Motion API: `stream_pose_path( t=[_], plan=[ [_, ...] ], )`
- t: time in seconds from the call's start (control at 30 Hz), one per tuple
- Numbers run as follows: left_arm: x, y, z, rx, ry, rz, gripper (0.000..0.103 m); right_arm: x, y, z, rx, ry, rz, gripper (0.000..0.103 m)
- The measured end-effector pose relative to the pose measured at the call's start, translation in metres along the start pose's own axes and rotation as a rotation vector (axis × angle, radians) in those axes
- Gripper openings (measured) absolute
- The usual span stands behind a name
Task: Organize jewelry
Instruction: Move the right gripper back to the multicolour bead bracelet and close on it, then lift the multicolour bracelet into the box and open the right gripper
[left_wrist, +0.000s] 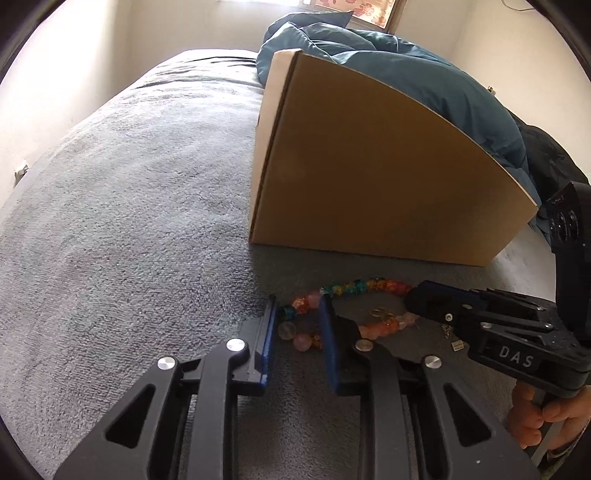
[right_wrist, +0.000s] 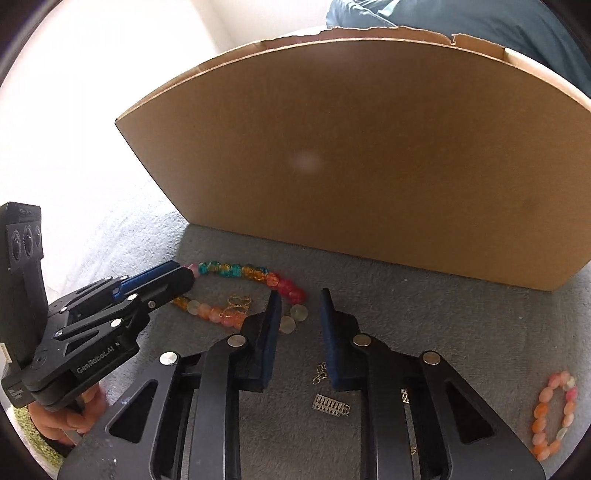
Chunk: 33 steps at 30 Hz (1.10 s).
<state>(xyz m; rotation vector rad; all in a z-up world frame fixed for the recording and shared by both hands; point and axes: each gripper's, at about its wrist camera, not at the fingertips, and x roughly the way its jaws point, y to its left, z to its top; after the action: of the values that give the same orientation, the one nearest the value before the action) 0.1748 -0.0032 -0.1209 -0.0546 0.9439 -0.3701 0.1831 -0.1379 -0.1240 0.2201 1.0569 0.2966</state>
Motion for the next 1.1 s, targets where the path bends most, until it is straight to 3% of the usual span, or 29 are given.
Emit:
stream_pose_path(
  t=[0.63,1.1],
  plan=[
    [0.008,-0.008,0.004,0.019,-0.006,0.050,0.009,0.011,0.008,0.006,0.005,-0.007,0.004,0.008],
    [-0.027,-0.022,0.001,0.027,-0.066,0.050,0.009,-0.035,-0.002,-0.006,0.005,-0.082,0.011,0.007]
  ],
)
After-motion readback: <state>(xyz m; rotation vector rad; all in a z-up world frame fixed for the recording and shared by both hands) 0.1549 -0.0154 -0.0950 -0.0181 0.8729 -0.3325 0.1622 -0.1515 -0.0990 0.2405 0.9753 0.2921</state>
